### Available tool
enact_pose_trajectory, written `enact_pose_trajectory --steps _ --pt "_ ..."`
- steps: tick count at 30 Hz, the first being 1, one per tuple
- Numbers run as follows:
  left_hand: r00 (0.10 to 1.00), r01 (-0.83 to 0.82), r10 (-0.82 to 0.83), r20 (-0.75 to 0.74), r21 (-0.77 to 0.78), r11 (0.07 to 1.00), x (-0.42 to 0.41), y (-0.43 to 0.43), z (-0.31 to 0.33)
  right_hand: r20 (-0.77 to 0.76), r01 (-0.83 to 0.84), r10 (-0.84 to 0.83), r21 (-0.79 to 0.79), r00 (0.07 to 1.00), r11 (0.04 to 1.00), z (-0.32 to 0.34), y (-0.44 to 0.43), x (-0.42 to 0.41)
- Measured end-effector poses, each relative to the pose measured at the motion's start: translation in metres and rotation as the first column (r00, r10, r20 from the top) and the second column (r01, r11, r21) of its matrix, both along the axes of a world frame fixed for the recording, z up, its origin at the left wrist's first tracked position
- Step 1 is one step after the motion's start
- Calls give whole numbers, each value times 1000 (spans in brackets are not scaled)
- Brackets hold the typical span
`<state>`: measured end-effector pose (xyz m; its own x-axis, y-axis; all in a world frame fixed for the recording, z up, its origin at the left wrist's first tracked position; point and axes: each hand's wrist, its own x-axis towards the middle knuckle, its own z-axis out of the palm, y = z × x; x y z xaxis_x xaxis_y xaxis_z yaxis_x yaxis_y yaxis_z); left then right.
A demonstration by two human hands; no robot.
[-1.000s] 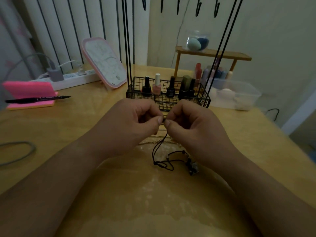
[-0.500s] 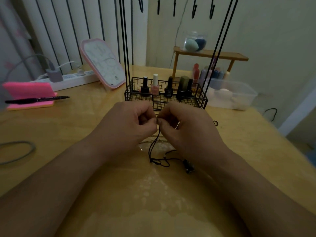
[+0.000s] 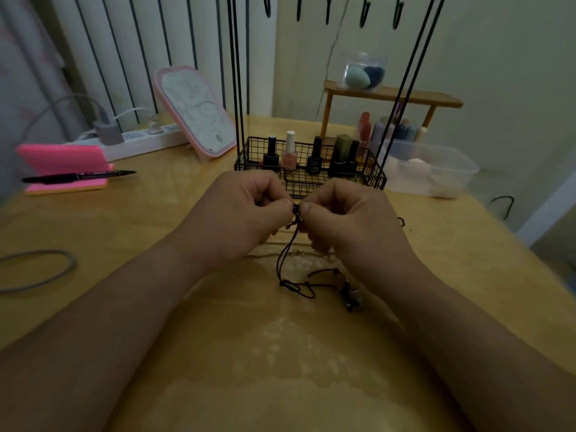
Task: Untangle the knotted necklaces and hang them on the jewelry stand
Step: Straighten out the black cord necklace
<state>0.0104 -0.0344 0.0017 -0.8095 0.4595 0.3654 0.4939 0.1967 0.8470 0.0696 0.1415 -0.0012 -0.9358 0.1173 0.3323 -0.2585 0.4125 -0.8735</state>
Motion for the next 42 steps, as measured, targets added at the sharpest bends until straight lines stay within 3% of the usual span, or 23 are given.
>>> enact_pose_trajectory --steps 3,6,11,13,15,17,20,22,26,30,32,35,38,40,42 --pt "999 15 -16 45 17 1000 1 1 1 39 -26 29 -87 999 996 0 0 0" --pt "1000 3 -3 31 -7 1000 0 1 -1 -63 27 -16 184 998 982 -4 2 1" --pt "999 -2 0 -32 -67 998 2 -1 -2 -232 137 13 615 973 776 3 7 3" --pt "999 -11 6 -49 -83 997 3 0 -1 -285 164 44 663 957 730 4 6 3" --pt "1000 -17 16 -21 -43 999 3 0 0 -277 131 26 535 961 835 2 5 3" --pt "999 -14 13 34 21 1000 1 -1 2 -178 55 -3 285 984 957 1 1 3" --pt "998 -8 6 60 41 999 -1 -1 3 -23 -8 9 69 1000 998 -1 0 2" --pt "998 -9 7 60 40 999 -1 -1 3 -42 -11 15 108 999 994 -2 3 1" --pt "999 2 -3 44 32 999 0 -2 4 -137 8 50 393 989 919 1 7 3" --pt "998 1 -3 55 29 1000 1 -1 3 -193 61 35 469 981 881 3 9 3" --pt "997 8 -11 71 37 999 1 -1 4 -183 43 36 410 982 911 3 9 4" --pt "995 5 -12 99 65 998 0 0 4 -28 -36 36 -3 999 999 0 1 3" --pt "992 -12 0 129 92 996 -1 1 3 102 -15 41 -249 994 968 0 -3 0" --pt "991 -20 6 135 103 995 -4 1 2 111 -26 56 -253 992 967 1 -3 0" --pt "993 -11 -1 120 104 995 -6 -1 1 58 -56 61 -88 996 995 1 0 1"
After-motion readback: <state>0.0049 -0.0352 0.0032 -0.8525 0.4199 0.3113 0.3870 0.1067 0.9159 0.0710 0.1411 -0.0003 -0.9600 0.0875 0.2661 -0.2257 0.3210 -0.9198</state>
